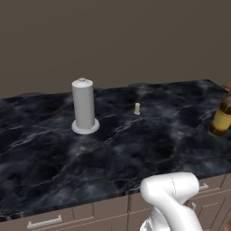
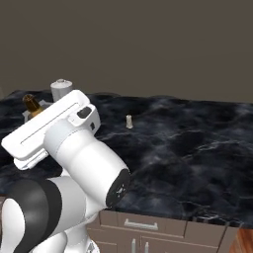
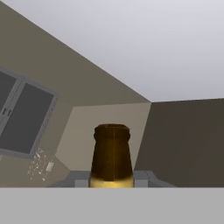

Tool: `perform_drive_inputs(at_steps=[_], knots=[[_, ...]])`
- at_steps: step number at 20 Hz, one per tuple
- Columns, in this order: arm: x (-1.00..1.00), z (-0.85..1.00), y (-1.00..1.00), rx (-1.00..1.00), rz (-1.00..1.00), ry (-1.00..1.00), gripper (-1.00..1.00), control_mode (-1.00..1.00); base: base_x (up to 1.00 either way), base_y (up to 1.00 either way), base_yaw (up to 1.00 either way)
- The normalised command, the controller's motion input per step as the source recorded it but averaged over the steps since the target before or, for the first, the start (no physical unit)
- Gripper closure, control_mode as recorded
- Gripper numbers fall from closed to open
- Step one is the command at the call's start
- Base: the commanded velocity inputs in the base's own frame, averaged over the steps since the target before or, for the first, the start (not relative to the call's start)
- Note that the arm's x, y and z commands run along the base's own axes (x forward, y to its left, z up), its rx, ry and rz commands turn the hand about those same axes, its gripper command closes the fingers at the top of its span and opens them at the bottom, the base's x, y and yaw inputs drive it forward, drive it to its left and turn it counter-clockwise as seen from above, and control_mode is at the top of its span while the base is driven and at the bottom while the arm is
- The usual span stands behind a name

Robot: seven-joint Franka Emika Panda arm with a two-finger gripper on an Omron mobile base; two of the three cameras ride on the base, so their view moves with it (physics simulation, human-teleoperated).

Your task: Open the cabinet directly in front. Then move the beer and the mug to the dining counter with the candle on it.

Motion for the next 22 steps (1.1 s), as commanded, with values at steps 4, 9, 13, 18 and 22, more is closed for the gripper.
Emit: perform_drive_inputs(at_steps=[4,9,13,18,22], knots=[[0.0,0.0,0.0,0.0,0.0,0.0,1.0,1.0,0.45,0.0,0.0],[0.0,0.0,0.0,0.0,0.0,0.0,1.0,1.0,0.15,0.0,0.0],[0.0,0.0,0.0,0.0,0.0,0.0,1.0,1.0,0.0,0.0,0.0],[0.0,0.0,0.0,0.0,0.0,0.0,1.0,-1.0,0.0,0.0,0.0],[0.0,0.0,0.0,0.0,0.0,0.0,1.0,-1.0,0.0,0.0,0.0]])
